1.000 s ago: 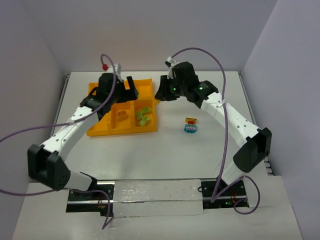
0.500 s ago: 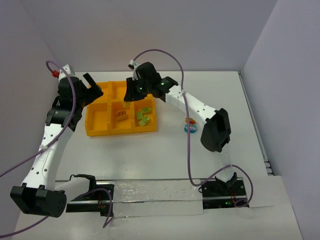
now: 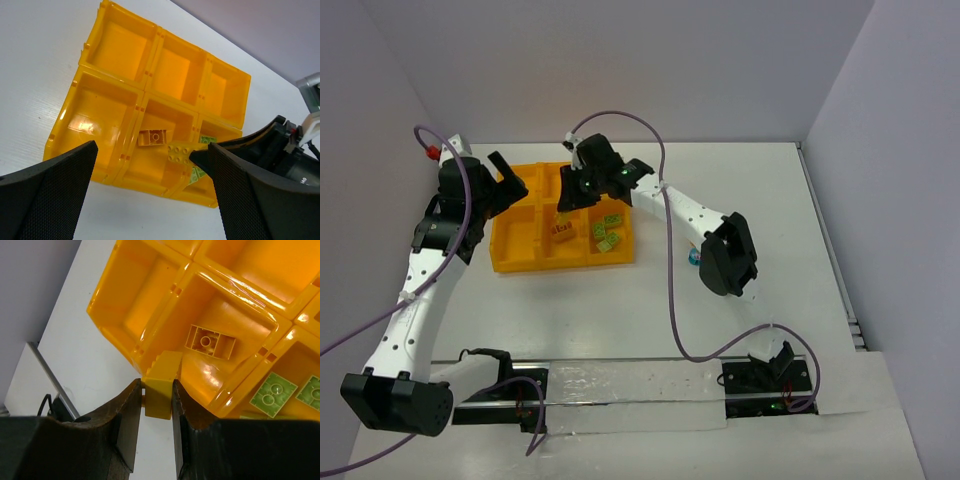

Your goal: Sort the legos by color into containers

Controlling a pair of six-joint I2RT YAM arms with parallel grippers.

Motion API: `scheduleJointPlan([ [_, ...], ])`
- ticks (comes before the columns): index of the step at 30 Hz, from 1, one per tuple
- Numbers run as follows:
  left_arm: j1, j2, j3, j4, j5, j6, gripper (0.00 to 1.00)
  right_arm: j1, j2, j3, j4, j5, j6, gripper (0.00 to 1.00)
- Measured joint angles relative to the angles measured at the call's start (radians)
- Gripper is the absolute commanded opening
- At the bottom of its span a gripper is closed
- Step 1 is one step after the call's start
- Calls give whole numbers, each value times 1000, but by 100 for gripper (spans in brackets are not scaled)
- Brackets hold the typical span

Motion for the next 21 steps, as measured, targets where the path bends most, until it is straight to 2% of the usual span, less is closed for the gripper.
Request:
scheduleJointPlan([
  [5,0,0,-1,-1,3,-2,99,5,37,35,-4,3,7,78],
  [14,0,-1,-1,0,5,-16,99,7,-8,24,-32,71,-14,78],
  [18,0,-1,-3,0,14,-23,99,-9,-157,-111,-20,114,-26,77],
  [21,0,-3,-11,0,24,-24,99,-51,-355,-302,15,142,-29,77],
])
